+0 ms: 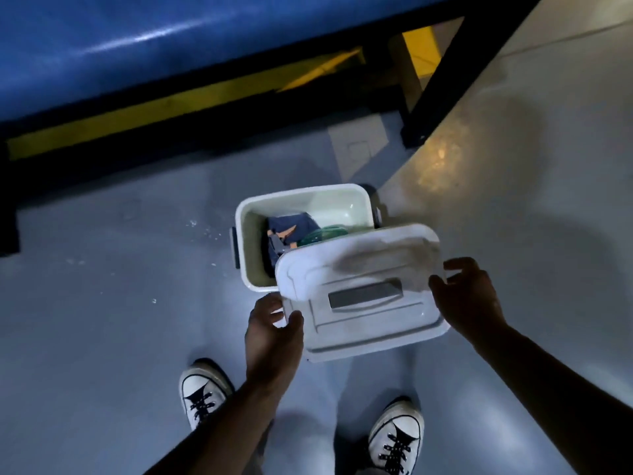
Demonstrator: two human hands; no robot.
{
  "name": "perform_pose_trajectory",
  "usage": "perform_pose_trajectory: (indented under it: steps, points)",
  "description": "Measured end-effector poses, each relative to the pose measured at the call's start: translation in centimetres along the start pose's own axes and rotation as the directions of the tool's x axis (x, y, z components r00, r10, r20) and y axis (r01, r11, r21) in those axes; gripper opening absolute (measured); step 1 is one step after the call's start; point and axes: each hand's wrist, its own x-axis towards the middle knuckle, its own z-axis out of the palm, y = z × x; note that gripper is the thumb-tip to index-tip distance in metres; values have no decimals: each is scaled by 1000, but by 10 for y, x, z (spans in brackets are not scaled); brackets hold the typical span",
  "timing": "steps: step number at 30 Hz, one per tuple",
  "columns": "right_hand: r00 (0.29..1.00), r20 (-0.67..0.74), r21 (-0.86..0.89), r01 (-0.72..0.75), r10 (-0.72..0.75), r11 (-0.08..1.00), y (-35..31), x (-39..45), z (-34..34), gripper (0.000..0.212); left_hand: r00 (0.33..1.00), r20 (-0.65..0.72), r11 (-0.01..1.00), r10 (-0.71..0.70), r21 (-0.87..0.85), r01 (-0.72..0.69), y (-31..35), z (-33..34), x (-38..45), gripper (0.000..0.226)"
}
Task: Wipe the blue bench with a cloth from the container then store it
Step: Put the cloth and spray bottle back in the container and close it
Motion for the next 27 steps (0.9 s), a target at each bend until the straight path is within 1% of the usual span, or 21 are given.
perform_pose_trajectory:
  steps: [2, 4, 5, 7, 10, 12, 13, 15, 17, 18, 21, 23, 25, 27]
  points:
    - [1000, 6, 17, 25, -26, 1000, -29, 1, 15, 37, 999, -44, 1000, 14, -9, -15, 8, -16, 20, 40]
    - [999, 1, 43, 43, -43, 998, -54, 7, 32, 38, 998, -65, 999, 24, -20, -25, 16, -27, 45, 40]
    - [999, -2, 54, 52, -52, 997, -65, 11, 41, 40, 997, -67, 999, 30, -14, -31, 20, -31, 57, 35]
    - [998, -6, 52, 69, -69, 996, -82, 21, 59, 49, 996, -59, 998, 67, 19, -66, 27, -36, 83, 17]
    - [998, 26, 44, 54, -55, 998, -99, 36, 80, 55, 995, -61, 992, 84, 104, -78, 33, -38, 117, 4]
    - [997, 14, 23, 72, -73, 997, -101, 43, 91, 50, 994, -47, 984, 101, 149, -93, 31, -35, 133, 10]
    - [995, -16, -8, 99, -100, 995, -100, 45, 95, 45, 994, -26, 982, 103, 160, -98, 29, -32, 138, 14]
    - [980, -79, -139, 169, -181, 976, -94, 44, 101, 34, 994, 23, 982, 106, 156, -109, 24, -25, 140, 21]
    - [970, -99, -211, 196, -221, 958, -87, 40, 104, 31, 993, 51, 986, 107, 122, -112, 21, -20, 138, 28]
    - [971, -101, -212, 191, -216, 958, -85, 40, 104, 31, 992, 54, 987, 115, 110, -120, 20, -18, 137, 29]
    - [971, -111, -210, 186, -212, 960, -84, 46, 105, 30, 987, 37, 978, 157, 133, -160, 17, -17, 140, 20]
    - [969, -133, -211, 177, -207, 961, -86, 51, 106, 27, 989, 17, 980, 147, 132, -148, 18, -15, 138, 18]
    - [976, -129, -218, 145, -176, 965, -88, 50, 106, 22, 986, 12, 971, 168, 172, -168, 17, -12, 135, 19]
    - [984, -78, -250, 139, -163, 958, -90, 47, 103, 27, 971, 31, 939, 239, 246, -239, 16, -15, 135, 24]
